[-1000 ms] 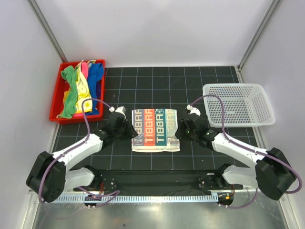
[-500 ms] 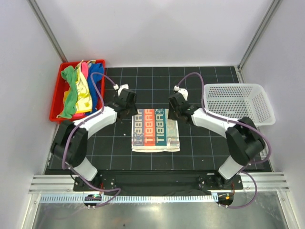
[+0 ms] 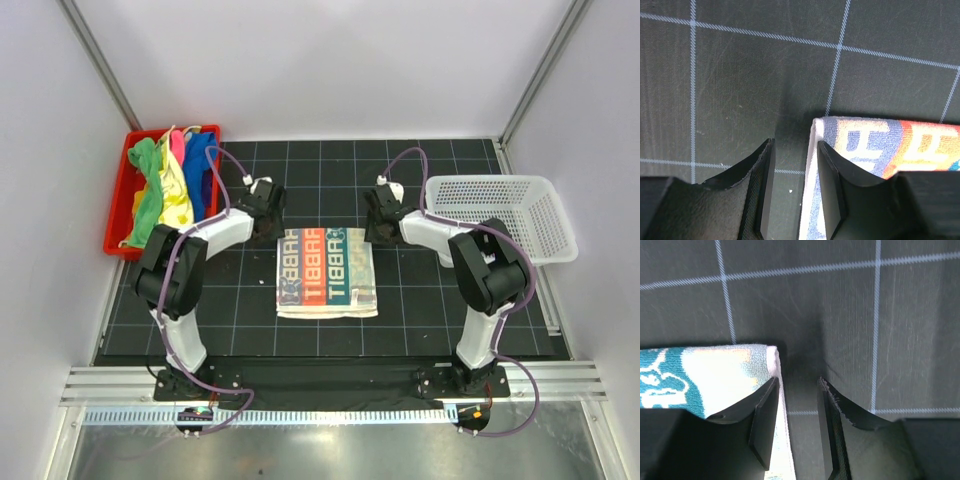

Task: Fold and stack the towels
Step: Fold the towel

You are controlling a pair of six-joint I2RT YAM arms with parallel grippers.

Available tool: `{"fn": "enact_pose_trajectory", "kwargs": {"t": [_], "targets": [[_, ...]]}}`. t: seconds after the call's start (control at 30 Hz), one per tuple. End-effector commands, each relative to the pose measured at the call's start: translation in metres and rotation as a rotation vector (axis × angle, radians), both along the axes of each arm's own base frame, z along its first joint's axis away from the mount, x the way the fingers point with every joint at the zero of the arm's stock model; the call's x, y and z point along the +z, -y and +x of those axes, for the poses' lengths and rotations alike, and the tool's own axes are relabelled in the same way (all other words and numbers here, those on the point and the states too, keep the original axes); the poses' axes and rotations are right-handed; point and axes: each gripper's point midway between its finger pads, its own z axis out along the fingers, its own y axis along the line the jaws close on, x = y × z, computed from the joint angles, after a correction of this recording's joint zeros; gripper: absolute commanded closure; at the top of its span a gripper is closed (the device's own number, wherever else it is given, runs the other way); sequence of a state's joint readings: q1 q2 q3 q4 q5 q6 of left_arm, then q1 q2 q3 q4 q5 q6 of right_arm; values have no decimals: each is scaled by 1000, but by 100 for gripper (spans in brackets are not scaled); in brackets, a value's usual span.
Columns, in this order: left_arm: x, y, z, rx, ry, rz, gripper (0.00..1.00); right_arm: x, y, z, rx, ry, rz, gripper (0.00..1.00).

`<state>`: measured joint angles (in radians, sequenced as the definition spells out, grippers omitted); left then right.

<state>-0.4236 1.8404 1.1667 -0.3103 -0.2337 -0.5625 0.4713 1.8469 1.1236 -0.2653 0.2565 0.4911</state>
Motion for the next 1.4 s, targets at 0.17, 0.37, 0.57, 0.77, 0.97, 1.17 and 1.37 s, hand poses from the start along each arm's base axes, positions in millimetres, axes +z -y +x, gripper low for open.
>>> {"fn": "enact_pose_trajectory", "kwargs": {"t": [0.17,0.37,0.57,0.77,0.97,1.17,1.37], "targets": [[9,5,16,-19,35,-28,57,16,-6,22,13,66,63,57],[36,14,17,-42,94,-95,57,41,-12,23,37,108,108,57],[49,16,17,-45,119,-121,56,50,-15,24,50,127,121,57],[31,20,21,-54,76,-122,57,40,-20,30,62,100,119,56],[6,22,24,-62,29,-104,57,22,-24,34,73,67,103,56],[-15,17,23,-41,-8,-76,58,-1,-24,37,79,26,80,56],[-25,16,21,-28,-15,-72,61,-5,-22,38,75,26,65,57]]}}
